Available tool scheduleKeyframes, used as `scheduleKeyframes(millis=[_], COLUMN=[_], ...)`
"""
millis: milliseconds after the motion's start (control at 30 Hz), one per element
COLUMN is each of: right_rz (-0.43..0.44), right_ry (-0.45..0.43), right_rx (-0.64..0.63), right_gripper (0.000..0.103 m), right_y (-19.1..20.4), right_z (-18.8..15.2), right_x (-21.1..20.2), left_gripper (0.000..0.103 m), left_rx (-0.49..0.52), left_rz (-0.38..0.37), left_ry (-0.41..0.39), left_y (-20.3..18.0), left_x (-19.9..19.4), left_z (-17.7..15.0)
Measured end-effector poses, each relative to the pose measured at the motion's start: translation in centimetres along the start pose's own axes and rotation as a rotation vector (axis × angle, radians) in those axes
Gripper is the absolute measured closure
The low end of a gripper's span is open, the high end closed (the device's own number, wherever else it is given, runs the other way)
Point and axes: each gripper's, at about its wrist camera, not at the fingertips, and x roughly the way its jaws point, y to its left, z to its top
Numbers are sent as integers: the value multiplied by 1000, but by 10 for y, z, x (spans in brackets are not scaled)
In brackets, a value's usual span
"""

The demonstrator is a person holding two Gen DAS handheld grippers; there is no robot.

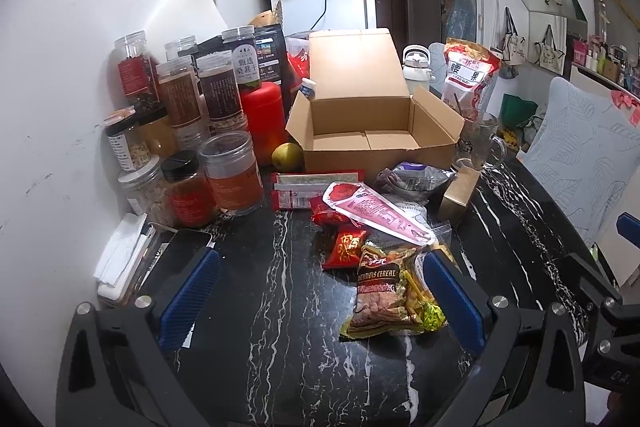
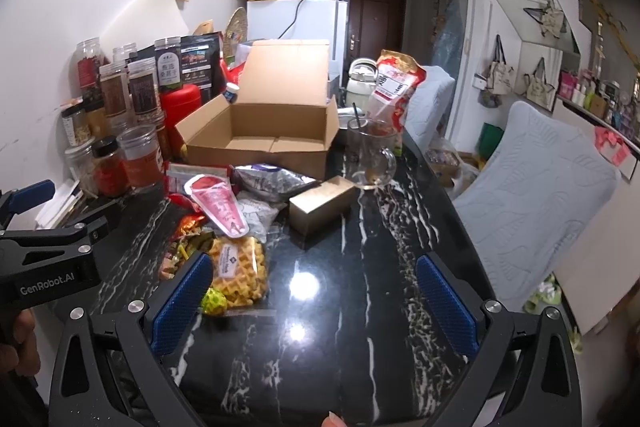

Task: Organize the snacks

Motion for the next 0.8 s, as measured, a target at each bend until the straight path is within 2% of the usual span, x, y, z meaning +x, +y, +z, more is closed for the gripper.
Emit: scheduleKeyframes(millis=[800], right_rz=[18], right_ry=[-7], right_rx=[-19], right_gripper=[0], right_y=[6], right_z=[-1], right_x=[-1], left_gripper=[0], left_rx=[-12], left_rz=[-2], left_ry=[-23], left_y=[6], left_x=[-11], left_z=[0])
